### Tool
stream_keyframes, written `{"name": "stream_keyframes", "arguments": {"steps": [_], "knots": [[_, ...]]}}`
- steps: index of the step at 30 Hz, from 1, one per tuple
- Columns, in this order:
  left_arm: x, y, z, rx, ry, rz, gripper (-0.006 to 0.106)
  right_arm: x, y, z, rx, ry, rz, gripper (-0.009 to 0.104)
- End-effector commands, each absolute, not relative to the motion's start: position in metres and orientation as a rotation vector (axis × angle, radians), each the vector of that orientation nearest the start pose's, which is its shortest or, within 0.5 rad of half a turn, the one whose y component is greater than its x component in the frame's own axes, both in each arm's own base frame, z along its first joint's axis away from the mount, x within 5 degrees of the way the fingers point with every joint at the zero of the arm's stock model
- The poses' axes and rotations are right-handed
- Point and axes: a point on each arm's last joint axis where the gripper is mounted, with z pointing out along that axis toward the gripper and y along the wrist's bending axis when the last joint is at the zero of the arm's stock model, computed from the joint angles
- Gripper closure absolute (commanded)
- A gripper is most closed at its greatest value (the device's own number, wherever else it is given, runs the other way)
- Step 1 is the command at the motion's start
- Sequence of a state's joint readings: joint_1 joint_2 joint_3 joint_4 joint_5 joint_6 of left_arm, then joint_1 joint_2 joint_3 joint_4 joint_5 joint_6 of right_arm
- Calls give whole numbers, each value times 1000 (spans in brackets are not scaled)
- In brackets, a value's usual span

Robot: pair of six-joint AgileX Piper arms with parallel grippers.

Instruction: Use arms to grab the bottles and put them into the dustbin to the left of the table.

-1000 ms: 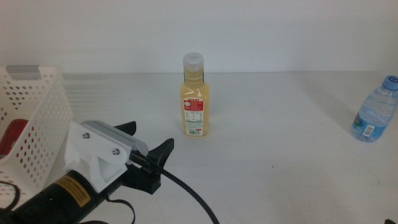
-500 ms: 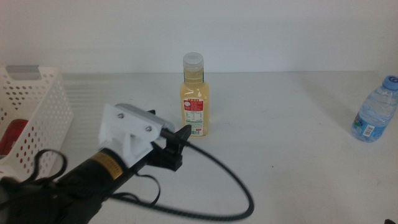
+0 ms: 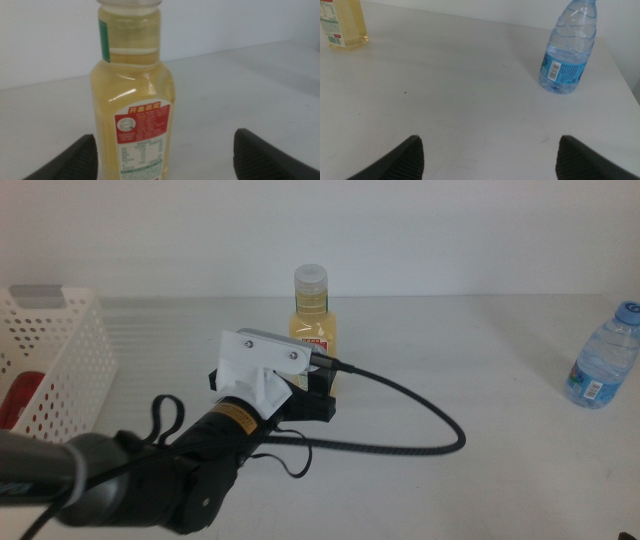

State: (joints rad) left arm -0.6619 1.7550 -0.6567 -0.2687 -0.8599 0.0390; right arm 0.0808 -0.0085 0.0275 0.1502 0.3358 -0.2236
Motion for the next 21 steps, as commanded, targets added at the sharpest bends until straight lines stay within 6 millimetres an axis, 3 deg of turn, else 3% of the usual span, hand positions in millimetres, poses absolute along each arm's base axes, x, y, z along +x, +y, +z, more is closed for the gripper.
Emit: {"name": "stream_keyframes", "arguments": {"steps": [1,12,21], "knots": [[280,-193,200,243,1606,-433,13,53,8,185,-170,1715,24,18],[310,-211,186,220,1611,-391,13,53,8,185,-170,1715,24,18],[328,-213,181,209,1612,-353,13,53,8,185,-170,1715,24,18]]}}
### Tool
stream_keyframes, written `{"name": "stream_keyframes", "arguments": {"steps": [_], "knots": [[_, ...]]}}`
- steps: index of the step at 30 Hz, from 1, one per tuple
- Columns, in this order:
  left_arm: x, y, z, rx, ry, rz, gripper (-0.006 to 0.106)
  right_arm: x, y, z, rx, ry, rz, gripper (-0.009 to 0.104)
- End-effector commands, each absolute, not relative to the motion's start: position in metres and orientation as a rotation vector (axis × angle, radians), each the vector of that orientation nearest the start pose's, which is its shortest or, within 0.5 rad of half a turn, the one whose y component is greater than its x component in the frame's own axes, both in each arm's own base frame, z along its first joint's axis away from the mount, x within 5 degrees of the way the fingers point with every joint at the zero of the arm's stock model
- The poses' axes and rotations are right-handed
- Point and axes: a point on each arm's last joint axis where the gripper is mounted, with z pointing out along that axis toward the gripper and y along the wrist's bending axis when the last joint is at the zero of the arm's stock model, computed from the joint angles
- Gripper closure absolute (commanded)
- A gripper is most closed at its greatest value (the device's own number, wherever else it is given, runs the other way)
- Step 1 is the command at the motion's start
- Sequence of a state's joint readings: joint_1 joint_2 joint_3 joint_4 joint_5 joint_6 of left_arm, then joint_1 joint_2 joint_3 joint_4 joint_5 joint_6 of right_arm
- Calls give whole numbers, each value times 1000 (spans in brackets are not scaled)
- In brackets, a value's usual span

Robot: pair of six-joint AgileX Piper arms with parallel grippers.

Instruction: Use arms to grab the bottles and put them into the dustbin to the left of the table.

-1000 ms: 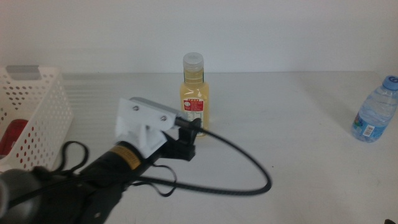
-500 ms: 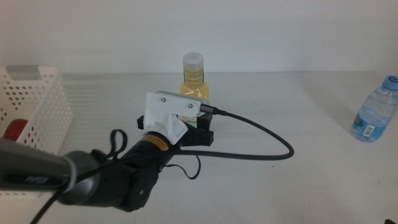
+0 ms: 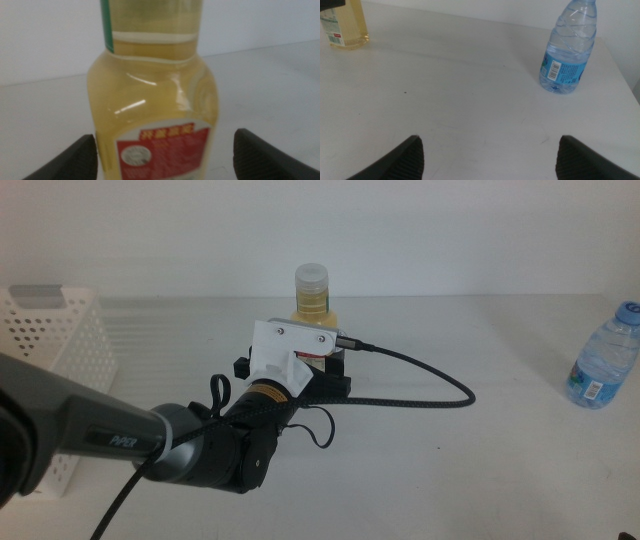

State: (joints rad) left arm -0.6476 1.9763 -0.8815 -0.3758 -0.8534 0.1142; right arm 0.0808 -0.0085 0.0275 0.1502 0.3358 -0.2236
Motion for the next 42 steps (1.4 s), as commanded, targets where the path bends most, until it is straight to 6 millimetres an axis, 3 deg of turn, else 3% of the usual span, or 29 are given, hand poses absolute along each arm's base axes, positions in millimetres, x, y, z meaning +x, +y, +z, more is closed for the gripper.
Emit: {"name": "stream_keyframes", "arguments": {"steps": [1,16,24,27,30,36,38,42], "knots": [[330,-212,181,203,1612,-348,13,53,8,185,-170,1715,24,18],[362,-223,167,181,1594,-339,13,53,8,185,-168,1715,26,18],[370,-220,171,158,1575,-335,15,53,8,185,-168,1715,26,18],[372,-216,170,159,1583,-328,23,53,8,185,-168,1715,26,18],[372,-216,168,161,1608,-333,40,53,8,185,-168,1715,26,18],[368,-219,175,191,1672,-363,86,53,8,185,-168,1715,26,18],[365,-219,186,209,1708,-373,92,53,8,185,-168,1715,26,18],[356,-217,211,273,1750,-367,91,53,8,185,-168,1715,26,18]]}}
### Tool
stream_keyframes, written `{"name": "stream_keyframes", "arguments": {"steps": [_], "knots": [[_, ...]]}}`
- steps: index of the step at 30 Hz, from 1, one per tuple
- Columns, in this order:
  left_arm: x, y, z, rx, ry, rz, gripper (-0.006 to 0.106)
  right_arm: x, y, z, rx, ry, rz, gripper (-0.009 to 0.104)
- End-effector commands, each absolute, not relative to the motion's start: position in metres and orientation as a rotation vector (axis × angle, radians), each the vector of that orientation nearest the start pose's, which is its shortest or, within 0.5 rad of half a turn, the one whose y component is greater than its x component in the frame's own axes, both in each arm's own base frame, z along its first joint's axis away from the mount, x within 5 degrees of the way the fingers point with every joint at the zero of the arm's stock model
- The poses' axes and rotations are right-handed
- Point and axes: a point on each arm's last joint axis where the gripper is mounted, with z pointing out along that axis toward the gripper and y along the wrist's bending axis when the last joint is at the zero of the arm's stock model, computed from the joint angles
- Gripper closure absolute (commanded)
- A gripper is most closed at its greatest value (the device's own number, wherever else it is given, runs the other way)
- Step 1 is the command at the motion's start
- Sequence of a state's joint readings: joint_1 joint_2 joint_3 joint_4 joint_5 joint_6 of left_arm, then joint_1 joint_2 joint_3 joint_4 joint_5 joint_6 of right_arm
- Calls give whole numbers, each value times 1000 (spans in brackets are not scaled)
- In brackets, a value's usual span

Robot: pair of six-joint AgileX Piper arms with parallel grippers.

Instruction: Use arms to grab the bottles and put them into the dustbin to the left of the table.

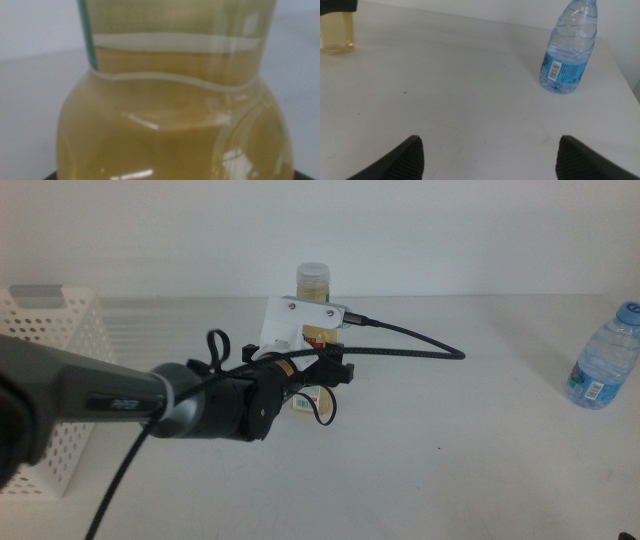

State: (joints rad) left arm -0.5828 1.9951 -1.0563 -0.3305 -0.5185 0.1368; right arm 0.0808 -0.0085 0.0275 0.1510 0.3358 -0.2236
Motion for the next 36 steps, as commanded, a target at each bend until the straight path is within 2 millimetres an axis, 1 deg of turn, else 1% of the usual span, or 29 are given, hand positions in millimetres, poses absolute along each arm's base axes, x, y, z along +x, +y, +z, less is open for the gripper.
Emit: {"name": "stream_keyframes", "arguments": {"steps": [1,6,10,17,20,24,29,32,36], "knots": [[354,-216,217,289,1765,-368,90,53,8,185,-168,1715,26,18],[338,-213,241,360,1866,-399,88,53,8,185,-168,1715,26,18],[322,-209,257,412,1968,-436,87,53,8,185,-168,1715,26,18],[293,-198,290,471,2048,-492,87,53,8,185,-168,1715,26,18],[284,-194,301,459,2075,-527,87,53,8,185,-168,1715,26,18],[277,-183,306,407,2152,-561,87,53,8,185,-168,1715,26,18],[277,-167,303,356,2262,-556,87,53,8,185,-168,1715,26,18],[278,-161,301,347,2297,-547,87,53,8,185,-168,1715,26,18],[274,-160,302,355,2320,-553,87,53,8,185,-168,1715,26,18]]}}
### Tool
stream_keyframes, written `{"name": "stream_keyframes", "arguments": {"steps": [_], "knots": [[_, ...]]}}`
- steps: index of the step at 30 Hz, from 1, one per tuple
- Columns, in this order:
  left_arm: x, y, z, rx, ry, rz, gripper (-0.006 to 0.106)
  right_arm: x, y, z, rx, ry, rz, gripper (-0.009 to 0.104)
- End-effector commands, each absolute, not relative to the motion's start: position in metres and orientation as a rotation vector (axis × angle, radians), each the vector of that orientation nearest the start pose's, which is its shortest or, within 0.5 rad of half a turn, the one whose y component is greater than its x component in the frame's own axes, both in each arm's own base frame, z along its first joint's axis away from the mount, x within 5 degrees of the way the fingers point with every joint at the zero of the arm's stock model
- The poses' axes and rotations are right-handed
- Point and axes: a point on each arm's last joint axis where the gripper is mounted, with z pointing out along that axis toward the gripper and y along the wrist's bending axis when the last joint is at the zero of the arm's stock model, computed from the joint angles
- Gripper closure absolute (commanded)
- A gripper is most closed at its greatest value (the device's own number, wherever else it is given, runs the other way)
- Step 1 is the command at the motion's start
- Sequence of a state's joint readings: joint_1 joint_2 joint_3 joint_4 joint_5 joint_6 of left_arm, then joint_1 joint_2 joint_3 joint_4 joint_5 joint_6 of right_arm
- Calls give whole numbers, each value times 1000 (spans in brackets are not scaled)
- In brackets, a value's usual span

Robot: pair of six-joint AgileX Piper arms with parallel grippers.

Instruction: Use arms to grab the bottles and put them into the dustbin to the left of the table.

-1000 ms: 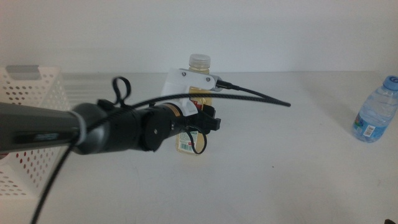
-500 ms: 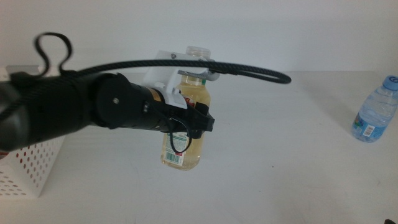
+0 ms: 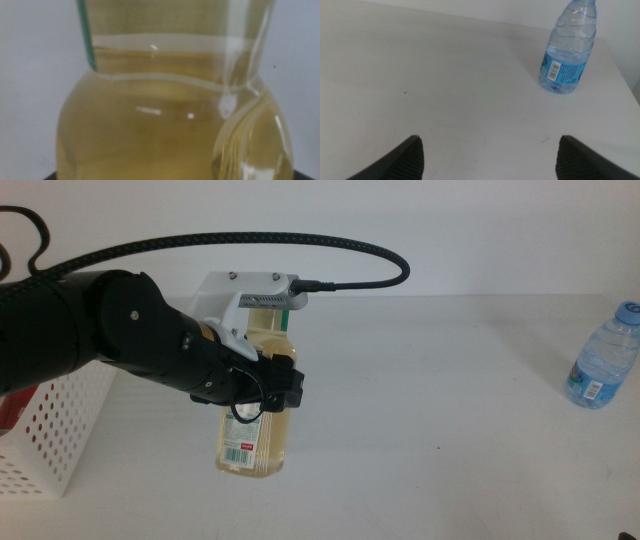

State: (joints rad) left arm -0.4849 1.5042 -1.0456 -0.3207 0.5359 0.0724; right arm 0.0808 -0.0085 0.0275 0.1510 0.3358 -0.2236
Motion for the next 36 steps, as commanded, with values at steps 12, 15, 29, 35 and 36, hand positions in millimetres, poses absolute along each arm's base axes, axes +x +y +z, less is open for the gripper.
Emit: {"name": "stream_keyframes", "arguments": {"steps": [12,15,29,35,36], "knots": [[257,-117,330,297,2553,-358,87,53,8,185,-168,1715,26,18],[260,-97,335,259,2622,-281,87,53,8,185,-168,1715,26,18],[283,3,391,64,2671,-73,87,53,8,185,-168,1715,26,18],[306,39,390,-89,2702,-45,87,53,8,185,-168,1715,26,18],[309,44,387,-108,2711,-42,87,53,8,185,-168,1715,26,18]]}}
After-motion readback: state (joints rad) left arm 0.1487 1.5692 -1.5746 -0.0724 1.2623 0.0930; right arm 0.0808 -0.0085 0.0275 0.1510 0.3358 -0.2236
